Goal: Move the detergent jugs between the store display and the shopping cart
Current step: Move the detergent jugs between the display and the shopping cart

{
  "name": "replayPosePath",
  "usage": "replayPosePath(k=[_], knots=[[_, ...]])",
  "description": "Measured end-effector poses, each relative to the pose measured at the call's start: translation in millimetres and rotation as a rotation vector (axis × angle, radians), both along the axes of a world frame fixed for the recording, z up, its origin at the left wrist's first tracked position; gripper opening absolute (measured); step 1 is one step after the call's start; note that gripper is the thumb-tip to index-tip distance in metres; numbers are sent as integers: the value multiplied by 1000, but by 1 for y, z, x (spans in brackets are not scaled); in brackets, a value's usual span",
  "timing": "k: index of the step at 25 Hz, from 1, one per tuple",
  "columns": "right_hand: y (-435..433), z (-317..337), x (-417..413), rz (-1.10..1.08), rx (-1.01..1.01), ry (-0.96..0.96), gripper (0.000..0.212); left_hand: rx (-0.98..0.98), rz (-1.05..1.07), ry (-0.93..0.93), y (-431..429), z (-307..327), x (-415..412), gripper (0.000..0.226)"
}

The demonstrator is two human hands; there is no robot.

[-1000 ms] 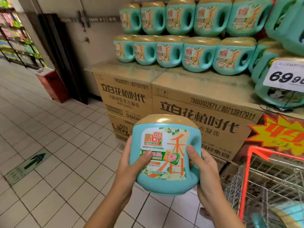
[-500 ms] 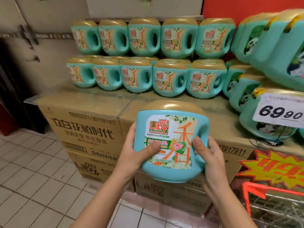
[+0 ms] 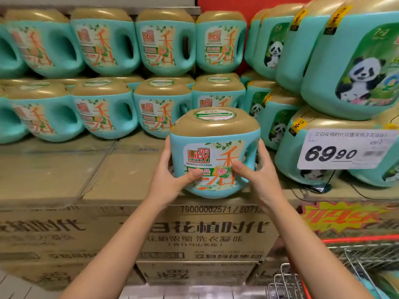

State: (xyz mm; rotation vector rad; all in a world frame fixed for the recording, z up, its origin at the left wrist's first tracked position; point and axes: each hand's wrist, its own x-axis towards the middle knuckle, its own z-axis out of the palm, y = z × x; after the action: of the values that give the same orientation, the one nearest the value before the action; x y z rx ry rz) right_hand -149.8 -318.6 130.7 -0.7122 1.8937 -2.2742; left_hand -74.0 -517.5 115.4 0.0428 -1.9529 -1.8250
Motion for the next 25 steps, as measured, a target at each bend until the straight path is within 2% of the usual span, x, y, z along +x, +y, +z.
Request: replayPosePath(k=[4, 9, 11, 14, 16, 21, 25], knots=[[0, -6, -32, -136, 226, 25, 96, -7, -82, -42, -12, -13, -40, 127], [-20, -14, -64, -243, 264, -11, 98, -81, -17, -65, -23, -12, -87, 109], [-30, -18, -72, -315, 224, -19, 93, -111, 32, -50, -24, -13, -101, 110], [-41, -29, -83, -405, 138, -30, 84, -19, 64, -20, -20, -22, -117, 101], [-46, -35, -90, -472, 213, -17, 83, -23, 82, -38, -18, -28, -123, 95], [-48, -43, -99, -594, 295, -27, 63, -253, 197, -103, -19, -33, -130, 94], [-48, -46, -103, -617, 360, -34, 61, -269, 213, -103, -18, -33, -133, 89]])
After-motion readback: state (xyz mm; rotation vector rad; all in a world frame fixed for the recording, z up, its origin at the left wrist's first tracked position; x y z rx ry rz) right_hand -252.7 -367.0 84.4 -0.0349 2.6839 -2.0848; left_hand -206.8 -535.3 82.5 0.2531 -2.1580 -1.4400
